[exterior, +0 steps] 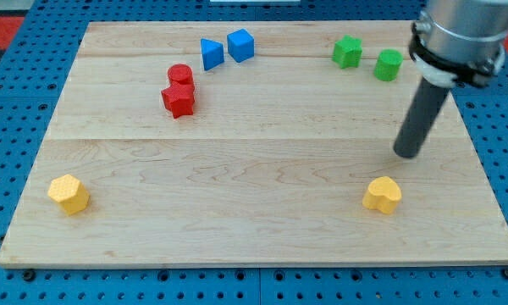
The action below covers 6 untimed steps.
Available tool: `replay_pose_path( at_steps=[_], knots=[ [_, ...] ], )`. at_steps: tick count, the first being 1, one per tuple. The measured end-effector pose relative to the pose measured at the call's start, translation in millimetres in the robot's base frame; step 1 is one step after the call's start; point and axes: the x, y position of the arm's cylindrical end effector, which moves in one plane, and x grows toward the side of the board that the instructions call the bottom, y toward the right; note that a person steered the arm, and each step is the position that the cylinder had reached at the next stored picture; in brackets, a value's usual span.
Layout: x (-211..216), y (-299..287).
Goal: Move arm to the right of yellow heart
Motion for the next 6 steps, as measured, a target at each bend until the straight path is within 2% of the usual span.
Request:
replay_pose_path(
  at_steps=[1, 2, 3, 4, 5, 6],
  knots=[
    [57, 0],
    [48, -45],
    [11, -142],
    [14, -194],
    [-33, -122],
    [19, -108]
  ],
)
